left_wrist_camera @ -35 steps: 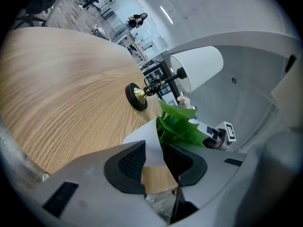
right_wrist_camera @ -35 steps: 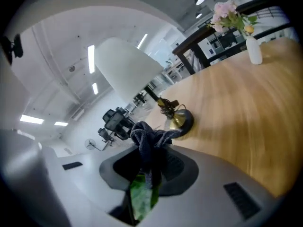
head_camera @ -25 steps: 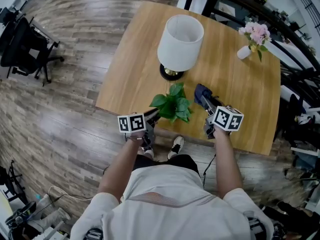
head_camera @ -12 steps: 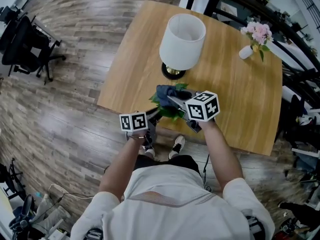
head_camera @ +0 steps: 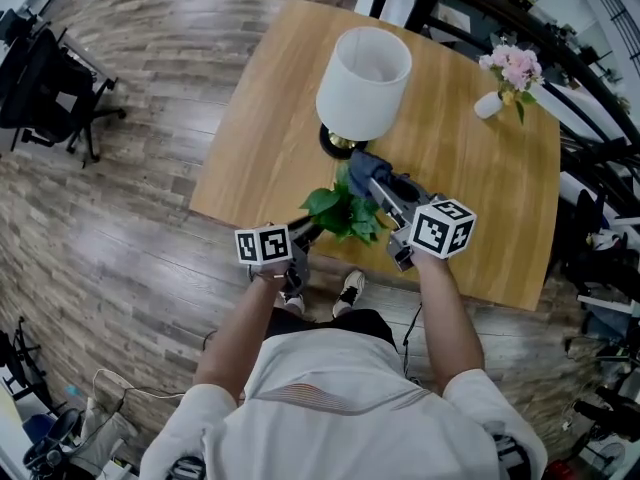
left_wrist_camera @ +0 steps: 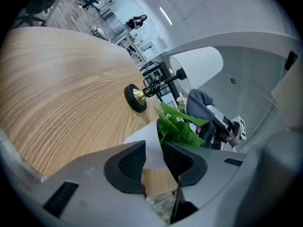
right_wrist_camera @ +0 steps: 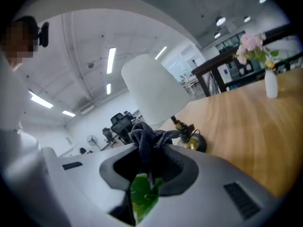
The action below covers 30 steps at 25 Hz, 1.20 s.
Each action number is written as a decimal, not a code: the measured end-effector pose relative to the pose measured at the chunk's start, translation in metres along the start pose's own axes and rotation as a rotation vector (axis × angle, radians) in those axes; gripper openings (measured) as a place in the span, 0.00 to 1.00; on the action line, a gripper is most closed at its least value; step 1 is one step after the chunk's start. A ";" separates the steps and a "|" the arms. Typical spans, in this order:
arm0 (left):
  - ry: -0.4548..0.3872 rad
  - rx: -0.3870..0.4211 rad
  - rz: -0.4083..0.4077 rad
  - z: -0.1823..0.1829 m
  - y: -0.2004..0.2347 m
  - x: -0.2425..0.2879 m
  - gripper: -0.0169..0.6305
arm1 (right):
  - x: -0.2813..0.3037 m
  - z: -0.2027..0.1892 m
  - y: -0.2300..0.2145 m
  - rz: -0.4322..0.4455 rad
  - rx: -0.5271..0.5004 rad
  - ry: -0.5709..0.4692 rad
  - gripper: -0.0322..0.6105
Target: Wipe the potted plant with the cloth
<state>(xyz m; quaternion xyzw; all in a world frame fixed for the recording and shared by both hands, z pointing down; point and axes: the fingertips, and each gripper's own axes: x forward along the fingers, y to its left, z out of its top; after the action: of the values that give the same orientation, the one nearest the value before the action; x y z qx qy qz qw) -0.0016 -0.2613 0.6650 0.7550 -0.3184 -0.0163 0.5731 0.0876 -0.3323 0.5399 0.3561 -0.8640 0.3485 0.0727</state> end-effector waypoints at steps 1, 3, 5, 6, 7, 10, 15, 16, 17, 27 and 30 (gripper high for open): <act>0.000 0.001 0.001 0.000 0.000 0.000 0.20 | 0.004 -0.011 0.003 0.040 0.029 0.033 0.27; 0.000 -0.001 0.003 -0.001 0.001 0.000 0.20 | 0.011 -0.036 -0.006 0.028 0.060 0.104 0.27; 0.000 -0.004 0.004 -0.001 0.000 0.000 0.20 | 0.010 -0.053 -0.033 -0.077 0.089 0.133 0.27; 0.000 -0.005 0.005 0.000 0.000 0.000 0.20 | 0.005 -0.056 -0.047 -0.135 0.112 0.121 0.27; 0.001 -0.005 0.006 0.000 0.000 0.000 0.20 | -0.002 -0.055 -0.060 -0.190 0.129 0.096 0.27; 0.001 -0.010 0.008 0.001 0.001 -0.001 0.20 | -0.032 -0.039 -0.077 -0.322 0.098 0.005 0.27; -0.004 -0.022 0.002 0.001 0.001 0.000 0.20 | -0.059 -0.005 -0.008 -0.101 0.141 -0.137 0.26; -0.005 -0.021 0.002 0.001 0.001 0.000 0.20 | -0.057 -0.005 0.013 -0.020 0.162 -0.136 0.26; -0.006 -0.019 0.002 0.001 0.001 0.000 0.20 | -0.052 -0.011 0.033 0.056 0.180 -0.122 0.26; -0.019 -0.017 0.005 0.001 0.001 0.000 0.20 | -0.042 -0.164 0.016 0.013 0.367 0.189 0.27; -0.018 -0.015 0.009 0.002 0.002 0.000 0.20 | -0.068 -0.175 -0.017 -0.109 0.448 0.162 0.27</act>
<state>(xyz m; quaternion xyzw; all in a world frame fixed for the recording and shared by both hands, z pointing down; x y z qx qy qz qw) -0.0029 -0.2633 0.6660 0.7491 -0.3268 -0.0226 0.5758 0.1279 -0.1882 0.6541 0.3804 -0.7359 0.5545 0.0796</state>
